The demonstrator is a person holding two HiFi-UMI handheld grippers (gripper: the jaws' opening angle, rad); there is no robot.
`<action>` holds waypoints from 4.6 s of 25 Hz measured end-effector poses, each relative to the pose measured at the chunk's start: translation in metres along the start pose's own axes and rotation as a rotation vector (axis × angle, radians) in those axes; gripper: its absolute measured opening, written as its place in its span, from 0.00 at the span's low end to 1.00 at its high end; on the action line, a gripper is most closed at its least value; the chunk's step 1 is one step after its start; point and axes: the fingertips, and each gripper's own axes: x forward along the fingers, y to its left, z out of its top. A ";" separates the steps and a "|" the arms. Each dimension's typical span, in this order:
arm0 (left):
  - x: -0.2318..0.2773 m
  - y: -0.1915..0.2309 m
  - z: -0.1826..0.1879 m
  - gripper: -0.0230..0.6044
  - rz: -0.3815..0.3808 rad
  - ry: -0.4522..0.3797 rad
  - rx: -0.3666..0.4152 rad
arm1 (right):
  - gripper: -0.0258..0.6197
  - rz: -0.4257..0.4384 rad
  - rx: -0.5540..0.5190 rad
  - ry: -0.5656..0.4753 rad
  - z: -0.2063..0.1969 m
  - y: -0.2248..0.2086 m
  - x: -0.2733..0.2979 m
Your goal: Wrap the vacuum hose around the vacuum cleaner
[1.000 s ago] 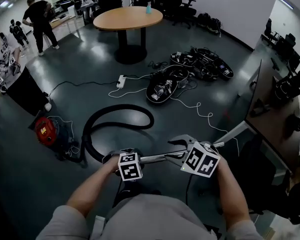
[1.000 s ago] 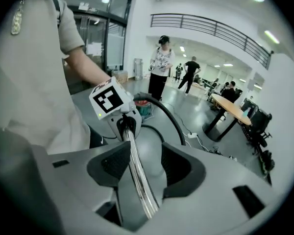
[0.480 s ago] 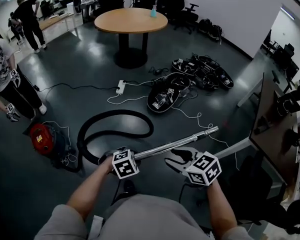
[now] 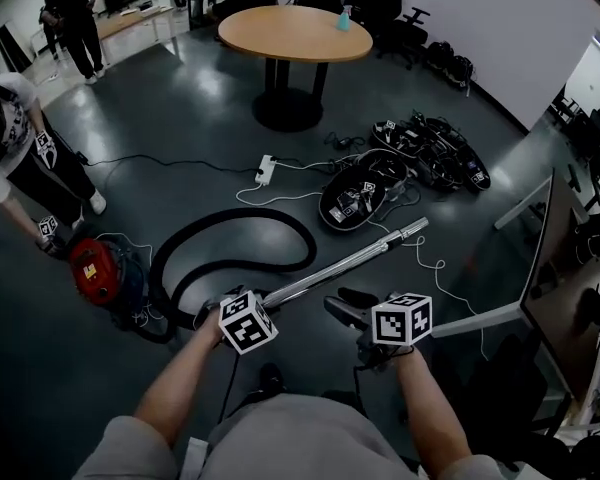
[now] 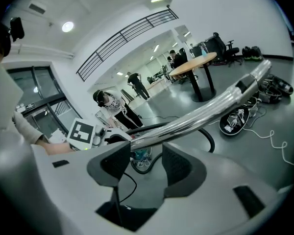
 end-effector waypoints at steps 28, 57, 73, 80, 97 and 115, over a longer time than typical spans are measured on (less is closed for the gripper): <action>0.014 0.085 0.069 0.29 0.386 -0.097 -0.488 | 0.26 0.304 0.402 -0.104 0.131 -0.034 0.152; -0.069 0.054 -0.004 0.47 0.567 -0.223 -0.685 | 0.17 0.447 -0.298 0.131 0.128 0.032 0.184; -0.099 0.060 -0.023 0.47 0.665 -0.206 -0.653 | 0.17 0.562 -0.711 0.479 0.029 0.059 0.196; -0.125 0.055 -0.042 0.47 0.741 -0.187 -0.630 | 0.17 0.625 -0.903 0.642 -0.017 0.077 0.203; -0.195 0.031 -0.061 0.47 0.885 -0.089 -0.526 | 0.17 0.738 -1.289 0.940 -0.094 0.118 0.198; -0.204 -0.037 -0.082 0.47 0.405 0.317 -0.173 | 0.17 0.772 -1.662 1.182 -0.165 0.132 0.179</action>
